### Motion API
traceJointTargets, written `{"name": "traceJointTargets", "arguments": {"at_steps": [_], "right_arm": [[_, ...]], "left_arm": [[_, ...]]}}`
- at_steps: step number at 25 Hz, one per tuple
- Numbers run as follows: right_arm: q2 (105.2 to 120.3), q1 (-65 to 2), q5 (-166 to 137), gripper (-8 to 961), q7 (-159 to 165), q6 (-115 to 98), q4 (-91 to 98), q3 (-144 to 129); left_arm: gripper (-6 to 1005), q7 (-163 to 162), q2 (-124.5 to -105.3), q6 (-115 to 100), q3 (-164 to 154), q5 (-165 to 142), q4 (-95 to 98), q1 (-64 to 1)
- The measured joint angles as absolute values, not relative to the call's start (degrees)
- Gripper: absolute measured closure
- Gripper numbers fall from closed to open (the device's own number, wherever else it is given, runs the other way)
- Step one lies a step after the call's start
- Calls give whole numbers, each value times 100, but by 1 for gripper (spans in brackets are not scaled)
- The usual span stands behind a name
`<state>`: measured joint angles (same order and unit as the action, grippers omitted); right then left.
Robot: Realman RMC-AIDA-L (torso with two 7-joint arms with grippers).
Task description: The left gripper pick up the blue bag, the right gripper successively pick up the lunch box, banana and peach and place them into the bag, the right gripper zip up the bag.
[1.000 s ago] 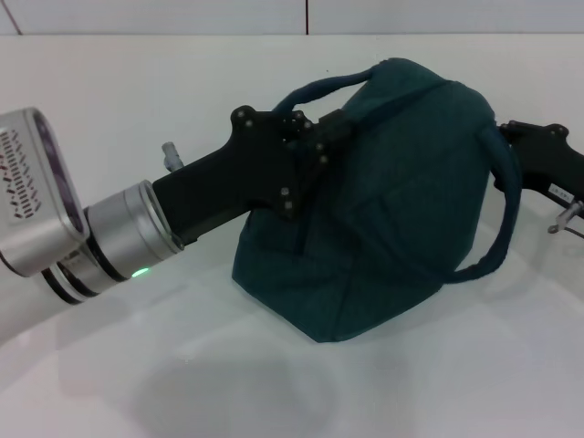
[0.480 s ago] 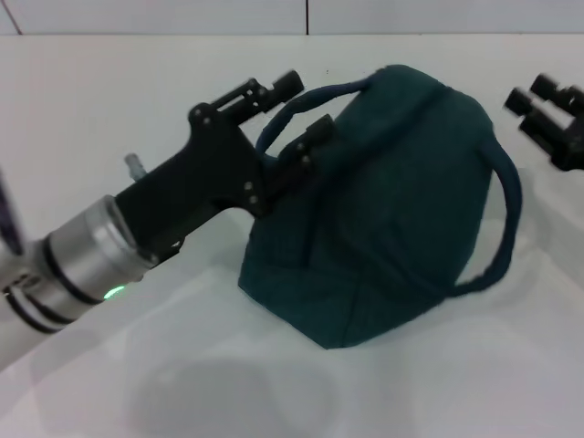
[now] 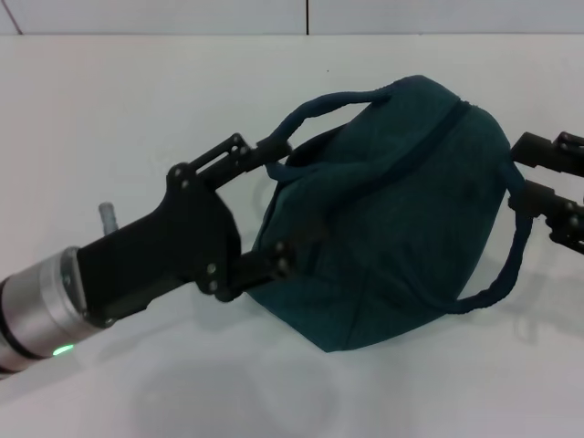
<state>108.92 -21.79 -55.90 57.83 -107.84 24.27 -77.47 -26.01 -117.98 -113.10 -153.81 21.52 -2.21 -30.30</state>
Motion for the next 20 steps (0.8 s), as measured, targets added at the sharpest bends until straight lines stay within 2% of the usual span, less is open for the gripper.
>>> {"name": "traceJointTargets", "arguments": {"at_steps": [4, 19, 20], "right_arm": [[10918, -2184, -5786, 504, 5761, -10643, 2424, -7737], [10946, -2293, -5879, 496, 5742, -10357, 2453, -7681], [10946, -2297, -5897, 471, 5742, -10356, 2475, -7682]], "left_arm": [[261, -2602, -11906, -11302, -15381, 2127, -523, -2952], [269, -2568, -11917, -11298, -15373, 2149, -527, -2935], [268, -2565, -11915, -11307, -15369, 2157, -513, -2935]]}}
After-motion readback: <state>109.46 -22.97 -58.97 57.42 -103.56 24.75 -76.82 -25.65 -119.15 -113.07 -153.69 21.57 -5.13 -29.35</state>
